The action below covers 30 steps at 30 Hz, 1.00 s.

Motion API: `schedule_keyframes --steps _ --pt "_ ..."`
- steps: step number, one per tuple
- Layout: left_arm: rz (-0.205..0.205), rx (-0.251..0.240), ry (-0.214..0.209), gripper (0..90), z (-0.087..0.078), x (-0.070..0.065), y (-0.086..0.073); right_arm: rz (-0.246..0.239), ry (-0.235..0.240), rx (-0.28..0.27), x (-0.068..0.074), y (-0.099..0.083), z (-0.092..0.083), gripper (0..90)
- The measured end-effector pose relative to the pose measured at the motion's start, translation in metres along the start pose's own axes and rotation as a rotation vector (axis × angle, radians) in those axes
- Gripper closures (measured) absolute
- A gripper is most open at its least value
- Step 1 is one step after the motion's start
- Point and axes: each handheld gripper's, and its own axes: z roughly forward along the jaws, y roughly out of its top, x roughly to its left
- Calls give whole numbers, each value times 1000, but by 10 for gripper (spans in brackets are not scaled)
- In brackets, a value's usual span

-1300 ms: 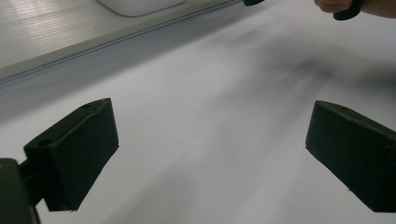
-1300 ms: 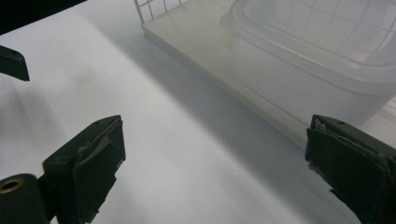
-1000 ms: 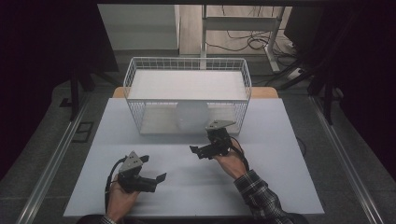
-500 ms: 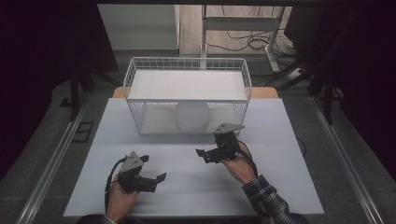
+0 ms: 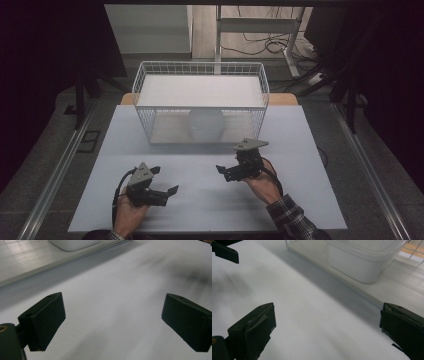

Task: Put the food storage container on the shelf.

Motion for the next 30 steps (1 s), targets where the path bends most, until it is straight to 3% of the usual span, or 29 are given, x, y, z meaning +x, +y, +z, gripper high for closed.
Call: schedule_keyframes --steps 16,30 --pt "-9 23 -2 47 1 1 0 20 -32 26 0 -19 -16 4" --pt "-15 49 3 37 -2 3 -1 44 -72 36 -5 -34 -42 0"
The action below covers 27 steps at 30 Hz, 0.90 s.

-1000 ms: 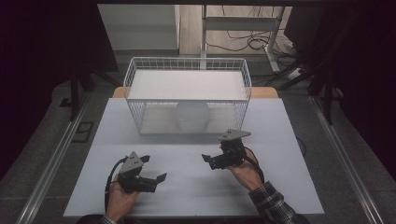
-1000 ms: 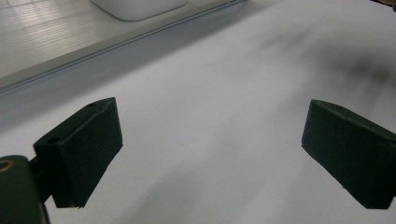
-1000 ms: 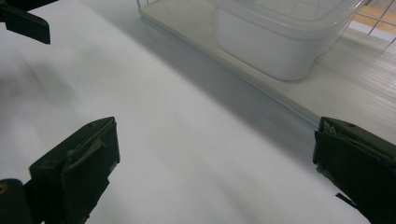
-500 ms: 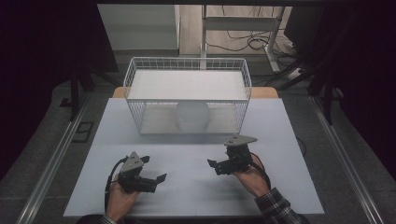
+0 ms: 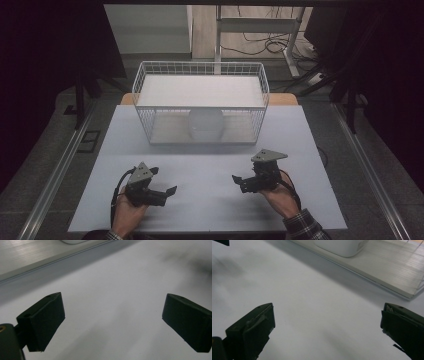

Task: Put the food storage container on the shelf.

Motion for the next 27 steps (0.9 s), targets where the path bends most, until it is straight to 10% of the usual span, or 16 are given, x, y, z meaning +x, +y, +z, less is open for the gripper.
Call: schedule_keyframes --steps 27 --pt "-21 17 52 17 -21 4 -11 67 -58 -38 -17 -38 -45 0"
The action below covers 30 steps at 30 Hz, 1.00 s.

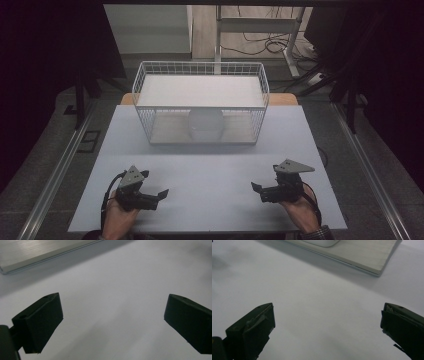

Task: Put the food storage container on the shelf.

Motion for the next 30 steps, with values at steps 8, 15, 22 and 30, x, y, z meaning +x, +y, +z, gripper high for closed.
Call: schedule_keyframes --steps 8,15,22,30 --pt "-10 -1 24 16 -8 2 -6 8 -34 0 -4 -17 -12 0" --pt "-22 10 39 10 -14 3 -12 19 -46 23 -5 -30 -16 0" --pt "-44 35 46 4 -18 4 -19 36 -53 61 -7 -43 -17 0" --pt "-71 86 51 3 -18 6 -26 54 -70 79 -8 -48 -16 0"
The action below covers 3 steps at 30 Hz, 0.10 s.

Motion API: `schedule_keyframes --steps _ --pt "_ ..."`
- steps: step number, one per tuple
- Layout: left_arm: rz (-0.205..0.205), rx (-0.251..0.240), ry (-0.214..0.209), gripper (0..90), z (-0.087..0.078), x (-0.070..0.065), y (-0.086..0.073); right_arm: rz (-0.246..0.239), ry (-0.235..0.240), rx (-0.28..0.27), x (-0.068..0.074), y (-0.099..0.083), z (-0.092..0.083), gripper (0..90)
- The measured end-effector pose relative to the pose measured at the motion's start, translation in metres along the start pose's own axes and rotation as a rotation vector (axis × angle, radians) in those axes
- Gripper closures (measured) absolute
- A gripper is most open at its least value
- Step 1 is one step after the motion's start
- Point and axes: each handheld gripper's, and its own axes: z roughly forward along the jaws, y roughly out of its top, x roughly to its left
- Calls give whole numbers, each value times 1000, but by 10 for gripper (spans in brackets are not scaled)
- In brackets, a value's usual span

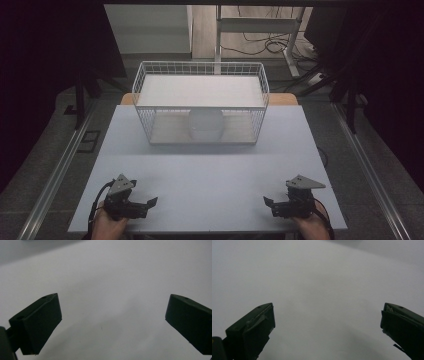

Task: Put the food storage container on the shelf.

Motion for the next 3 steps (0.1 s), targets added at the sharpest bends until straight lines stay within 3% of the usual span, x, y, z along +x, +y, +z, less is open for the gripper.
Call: schedule_keyframes --steps 3 --pt "1 15 3 3 1 -1 0 -2 0 5 0 0 1 0"
